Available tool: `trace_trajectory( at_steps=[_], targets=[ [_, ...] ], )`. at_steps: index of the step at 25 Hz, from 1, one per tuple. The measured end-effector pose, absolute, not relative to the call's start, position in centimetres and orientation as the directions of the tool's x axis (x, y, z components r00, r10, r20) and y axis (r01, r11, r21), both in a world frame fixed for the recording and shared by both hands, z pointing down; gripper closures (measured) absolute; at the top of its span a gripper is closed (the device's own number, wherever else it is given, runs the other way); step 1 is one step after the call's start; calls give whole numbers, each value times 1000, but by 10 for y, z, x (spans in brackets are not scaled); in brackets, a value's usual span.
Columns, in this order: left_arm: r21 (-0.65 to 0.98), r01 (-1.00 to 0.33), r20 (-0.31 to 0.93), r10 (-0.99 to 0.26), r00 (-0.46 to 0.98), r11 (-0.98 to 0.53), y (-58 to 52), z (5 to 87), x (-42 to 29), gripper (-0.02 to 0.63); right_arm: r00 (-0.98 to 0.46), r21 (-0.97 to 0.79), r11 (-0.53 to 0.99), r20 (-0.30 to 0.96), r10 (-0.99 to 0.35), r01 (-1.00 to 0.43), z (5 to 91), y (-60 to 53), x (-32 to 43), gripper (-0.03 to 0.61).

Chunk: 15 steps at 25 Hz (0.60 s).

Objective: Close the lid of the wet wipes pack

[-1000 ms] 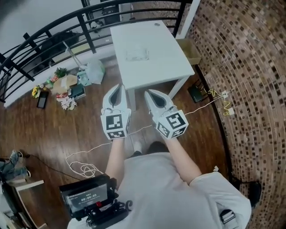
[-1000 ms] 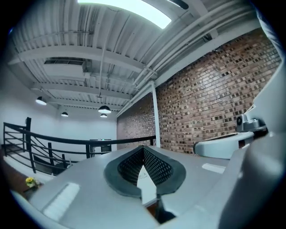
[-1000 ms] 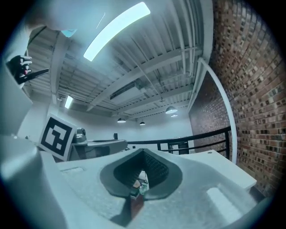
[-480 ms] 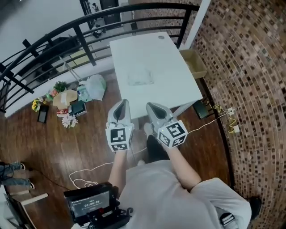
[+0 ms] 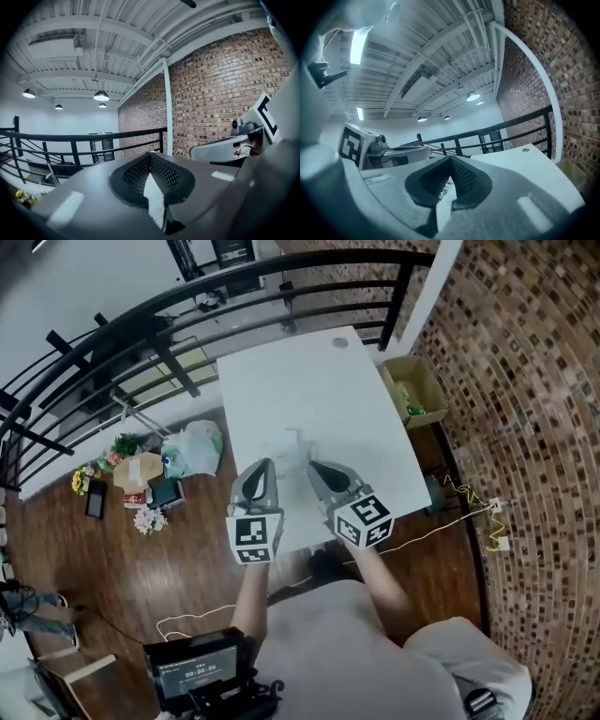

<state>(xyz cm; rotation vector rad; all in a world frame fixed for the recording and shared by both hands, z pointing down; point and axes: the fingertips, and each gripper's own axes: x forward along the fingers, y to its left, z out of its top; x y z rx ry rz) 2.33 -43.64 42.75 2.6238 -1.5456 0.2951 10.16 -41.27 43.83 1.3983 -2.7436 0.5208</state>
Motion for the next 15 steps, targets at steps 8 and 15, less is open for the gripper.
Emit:
trace_trajectory(
  at_steps=[8, 15],
  targets=[
    [-3, -901, 350, -844, 406, -434, -489, 479, 10, 597, -635, -328, 549, 296, -713, -769, 499, -489, 113, 594],
    [38, -884, 413, -798, 438, -466, -523, 524, -3, 597, -628, -352, 521, 436, -644, -778, 569, -526, 101, 594]
  ],
)
